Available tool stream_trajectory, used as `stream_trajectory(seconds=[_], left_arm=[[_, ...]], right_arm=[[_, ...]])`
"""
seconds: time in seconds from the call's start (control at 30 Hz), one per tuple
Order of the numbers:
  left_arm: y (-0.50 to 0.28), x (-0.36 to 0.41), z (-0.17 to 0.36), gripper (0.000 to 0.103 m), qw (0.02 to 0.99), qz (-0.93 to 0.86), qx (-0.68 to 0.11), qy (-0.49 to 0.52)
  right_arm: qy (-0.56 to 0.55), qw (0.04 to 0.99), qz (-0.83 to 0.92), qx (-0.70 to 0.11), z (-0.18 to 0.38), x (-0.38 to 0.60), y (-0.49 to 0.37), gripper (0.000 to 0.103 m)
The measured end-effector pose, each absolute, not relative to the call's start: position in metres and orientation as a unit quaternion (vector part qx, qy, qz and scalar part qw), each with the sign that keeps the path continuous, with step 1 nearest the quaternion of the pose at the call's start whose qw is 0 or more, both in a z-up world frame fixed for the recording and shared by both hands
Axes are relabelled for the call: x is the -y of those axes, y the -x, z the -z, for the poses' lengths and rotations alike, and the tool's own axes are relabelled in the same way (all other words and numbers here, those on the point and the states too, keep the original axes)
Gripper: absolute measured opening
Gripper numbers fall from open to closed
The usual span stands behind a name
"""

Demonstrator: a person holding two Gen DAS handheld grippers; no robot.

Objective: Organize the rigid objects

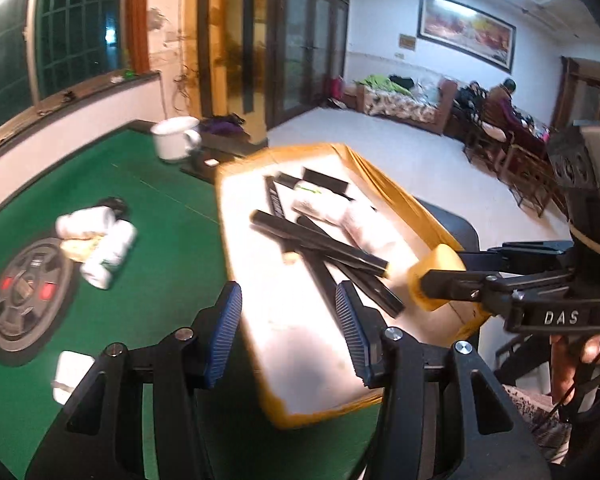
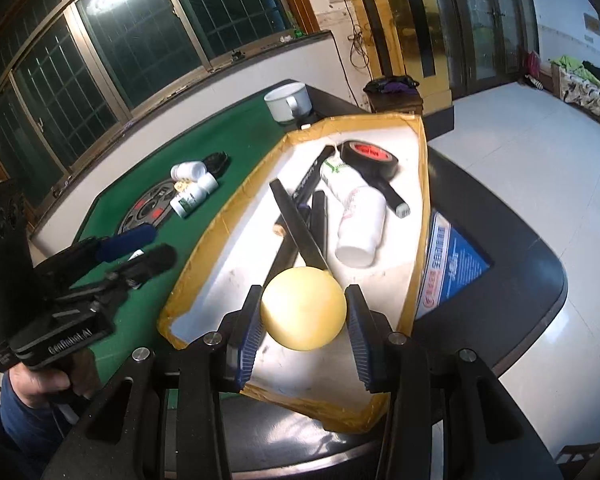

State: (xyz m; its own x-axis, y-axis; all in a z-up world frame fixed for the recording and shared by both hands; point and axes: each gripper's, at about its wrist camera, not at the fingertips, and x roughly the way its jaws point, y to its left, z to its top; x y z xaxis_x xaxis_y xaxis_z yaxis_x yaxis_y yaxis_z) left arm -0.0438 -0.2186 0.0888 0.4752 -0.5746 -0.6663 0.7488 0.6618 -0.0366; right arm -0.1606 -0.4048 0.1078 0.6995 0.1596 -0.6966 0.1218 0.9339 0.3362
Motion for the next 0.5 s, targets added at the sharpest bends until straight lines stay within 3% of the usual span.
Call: stream_trajectory(seconds=[0.5], left_arm=[[0.052, 0.243, -0.055, 0.048, 0.833, 0.383, -0.366, -0.16]], right_arm=[[-0.137, 0.904, -0.003, -0.405, -0.098, 0.395, 0.16, 0.036]])
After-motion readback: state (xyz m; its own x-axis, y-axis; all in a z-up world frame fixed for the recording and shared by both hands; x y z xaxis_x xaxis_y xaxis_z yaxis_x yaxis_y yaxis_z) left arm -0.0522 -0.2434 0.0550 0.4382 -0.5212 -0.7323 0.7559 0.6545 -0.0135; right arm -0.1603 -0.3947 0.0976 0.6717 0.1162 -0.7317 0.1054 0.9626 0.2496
